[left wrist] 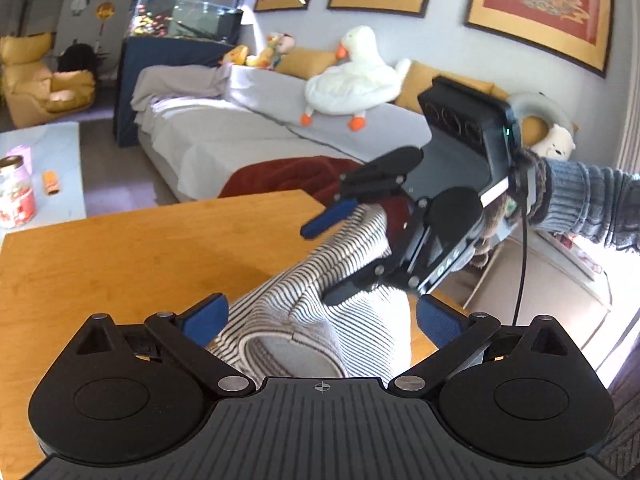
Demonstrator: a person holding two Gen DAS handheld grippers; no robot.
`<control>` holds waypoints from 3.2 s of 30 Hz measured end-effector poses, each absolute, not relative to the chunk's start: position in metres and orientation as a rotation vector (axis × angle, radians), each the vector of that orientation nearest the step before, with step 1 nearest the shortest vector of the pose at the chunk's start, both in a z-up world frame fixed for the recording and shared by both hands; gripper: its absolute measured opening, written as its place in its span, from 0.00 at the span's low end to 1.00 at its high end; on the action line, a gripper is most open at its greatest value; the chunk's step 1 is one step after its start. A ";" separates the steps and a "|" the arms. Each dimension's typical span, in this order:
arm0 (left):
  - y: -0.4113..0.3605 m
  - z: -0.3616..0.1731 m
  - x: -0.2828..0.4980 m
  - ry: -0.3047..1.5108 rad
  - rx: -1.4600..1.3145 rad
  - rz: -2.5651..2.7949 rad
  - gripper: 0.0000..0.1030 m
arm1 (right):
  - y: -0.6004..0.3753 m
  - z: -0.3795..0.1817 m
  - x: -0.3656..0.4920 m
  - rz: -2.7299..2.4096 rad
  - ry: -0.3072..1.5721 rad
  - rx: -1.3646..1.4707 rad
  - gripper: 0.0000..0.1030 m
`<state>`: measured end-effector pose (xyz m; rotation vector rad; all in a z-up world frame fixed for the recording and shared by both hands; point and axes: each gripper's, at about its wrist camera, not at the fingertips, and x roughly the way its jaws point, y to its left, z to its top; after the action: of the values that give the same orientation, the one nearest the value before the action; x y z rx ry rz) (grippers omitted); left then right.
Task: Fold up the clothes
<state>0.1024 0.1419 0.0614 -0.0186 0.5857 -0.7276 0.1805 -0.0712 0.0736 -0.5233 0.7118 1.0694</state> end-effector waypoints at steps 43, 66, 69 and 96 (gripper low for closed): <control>0.182 -0.024 0.150 0.849 -0.352 -0.569 0.97 | -0.117 -0.014 0.214 0.586 1.036 0.330 0.66; 0.197 0.037 0.164 0.600 -0.301 -0.321 0.97 | -0.029 -0.002 0.110 0.671 0.449 -0.478 0.49; 0.202 0.010 0.190 0.730 -0.264 -0.210 0.97 | -0.026 0.006 0.100 0.687 0.412 -0.565 0.46; 0.231 0.040 0.157 0.601 -0.344 -0.181 0.96 | 0.014 -0.004 0.052 0.790 0.181 -0.928 0.36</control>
<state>0.1572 0.2315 0.0400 -0.3441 0.6013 -0.1806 0.0516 0.0135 -0.0040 -0.9283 0.1808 0.7903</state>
